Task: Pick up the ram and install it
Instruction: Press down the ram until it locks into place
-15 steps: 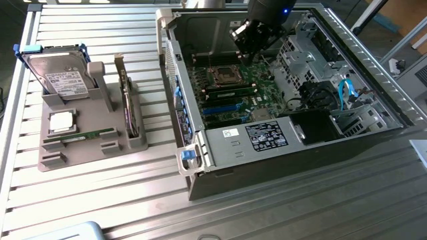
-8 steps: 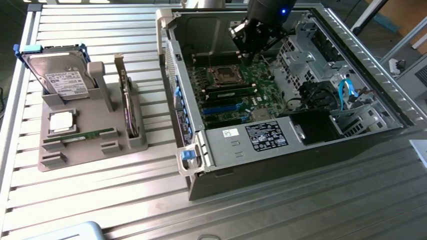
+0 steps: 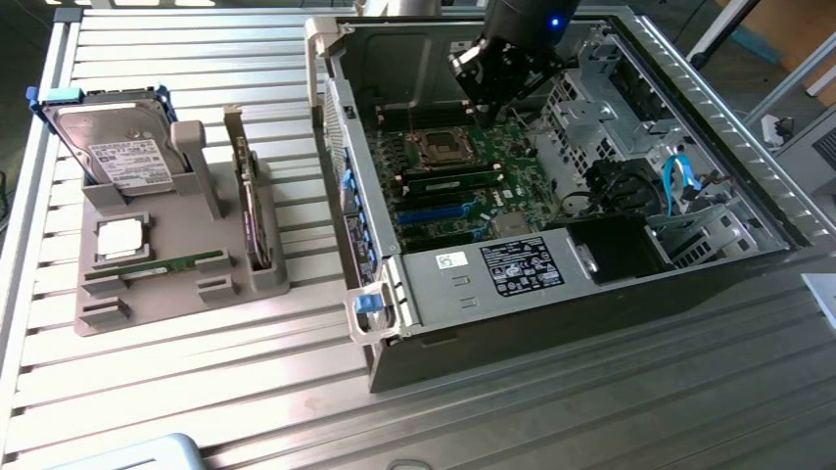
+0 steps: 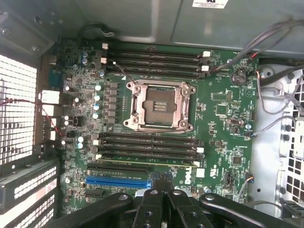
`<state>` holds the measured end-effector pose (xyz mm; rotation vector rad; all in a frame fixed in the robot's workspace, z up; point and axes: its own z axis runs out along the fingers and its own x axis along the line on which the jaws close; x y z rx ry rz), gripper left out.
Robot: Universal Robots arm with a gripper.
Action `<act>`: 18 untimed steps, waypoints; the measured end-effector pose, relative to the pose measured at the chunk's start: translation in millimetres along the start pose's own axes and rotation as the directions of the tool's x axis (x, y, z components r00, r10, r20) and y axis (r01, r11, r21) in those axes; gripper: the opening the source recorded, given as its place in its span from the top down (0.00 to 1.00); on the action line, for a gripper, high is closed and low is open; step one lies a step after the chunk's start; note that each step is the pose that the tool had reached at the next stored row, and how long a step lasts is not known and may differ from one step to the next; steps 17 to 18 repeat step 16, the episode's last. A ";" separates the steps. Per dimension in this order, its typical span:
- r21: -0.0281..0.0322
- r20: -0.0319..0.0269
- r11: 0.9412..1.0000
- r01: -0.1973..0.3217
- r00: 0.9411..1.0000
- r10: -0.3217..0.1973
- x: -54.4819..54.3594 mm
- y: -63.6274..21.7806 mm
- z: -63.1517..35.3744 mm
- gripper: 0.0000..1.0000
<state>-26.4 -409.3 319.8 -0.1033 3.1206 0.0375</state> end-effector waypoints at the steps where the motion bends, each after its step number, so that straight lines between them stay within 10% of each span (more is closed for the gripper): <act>1: 0.000 0.001 1.000 0.000 1.000 0.000 0.0 0.0 0.0 0.90; 18: 0.000 0.001 1.000 -0.019 1.000 0.019 0.0 0.0 0.0 0.90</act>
